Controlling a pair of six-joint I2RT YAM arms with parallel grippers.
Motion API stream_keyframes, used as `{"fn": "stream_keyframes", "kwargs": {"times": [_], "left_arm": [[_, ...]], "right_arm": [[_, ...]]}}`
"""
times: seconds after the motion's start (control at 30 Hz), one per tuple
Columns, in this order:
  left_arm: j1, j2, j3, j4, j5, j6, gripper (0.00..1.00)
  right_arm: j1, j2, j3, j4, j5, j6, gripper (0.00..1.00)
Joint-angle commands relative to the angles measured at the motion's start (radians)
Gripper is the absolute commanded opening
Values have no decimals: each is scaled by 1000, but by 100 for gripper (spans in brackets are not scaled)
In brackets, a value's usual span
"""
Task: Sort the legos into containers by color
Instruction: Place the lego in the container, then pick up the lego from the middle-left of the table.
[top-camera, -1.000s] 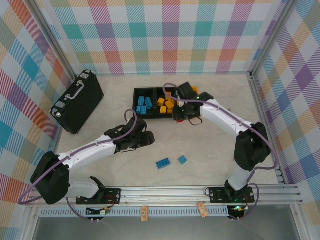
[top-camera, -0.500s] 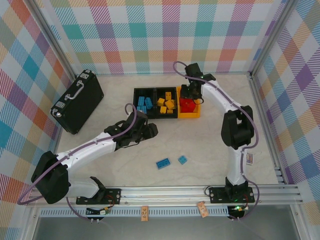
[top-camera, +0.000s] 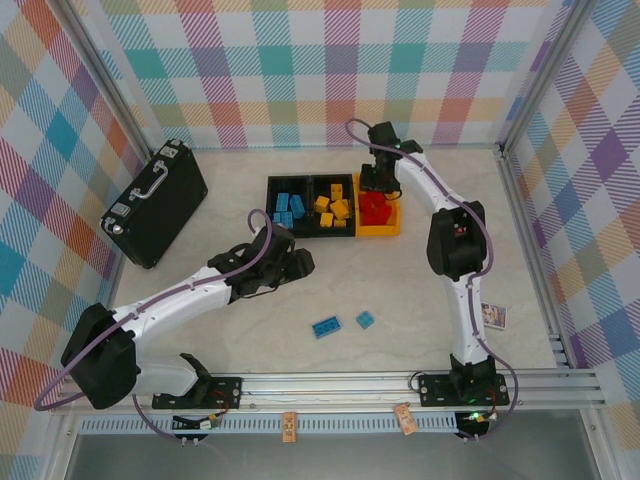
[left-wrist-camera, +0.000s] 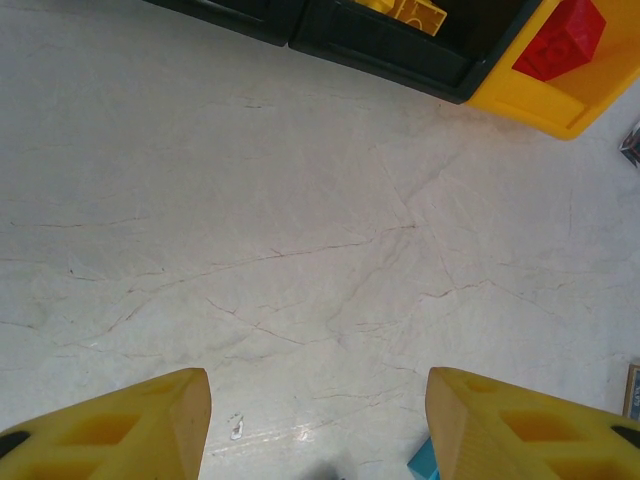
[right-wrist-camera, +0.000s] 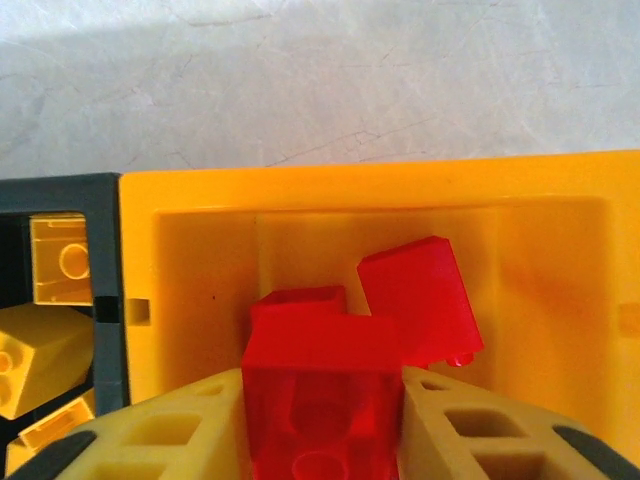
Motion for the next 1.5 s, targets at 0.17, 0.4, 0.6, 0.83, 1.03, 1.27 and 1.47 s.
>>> {"fn": "stream_keyframes", "kwargs": {"times": [0.17, 0.4, 0.6, 0.83, 1.03, 1.27, 1.47], "left_arm": [[-11, -16, -19, -9, -20, -16, 58], [-11, -13, -19, -15, -2, 8, 59], [-14, 25, 7, -33, 50, 64, 59], [-21, 96, 70, -100, 147, 186, 61], [-40, 143, 124, -184, 175, 305, 61], [-95, 210, 173, -247, 191, 439, 63], [-192, 293, 204, -285, 163, 526, 65]], "right_arm": [[-5, -1, 47, -46, -28, 11, 53], [-1, -190, -92, 17, -65, 19, 55], [1, -382, -282, 70, -108, 25, 57], [5, -605, -574, 136, -221, 41, 60], [3, -764, -790, 146, -345, 40, 64], [0, -913, -992, 108, -521, 51, 64], [-10, -1015, -1126, 73, -528, 78, 67]]}}
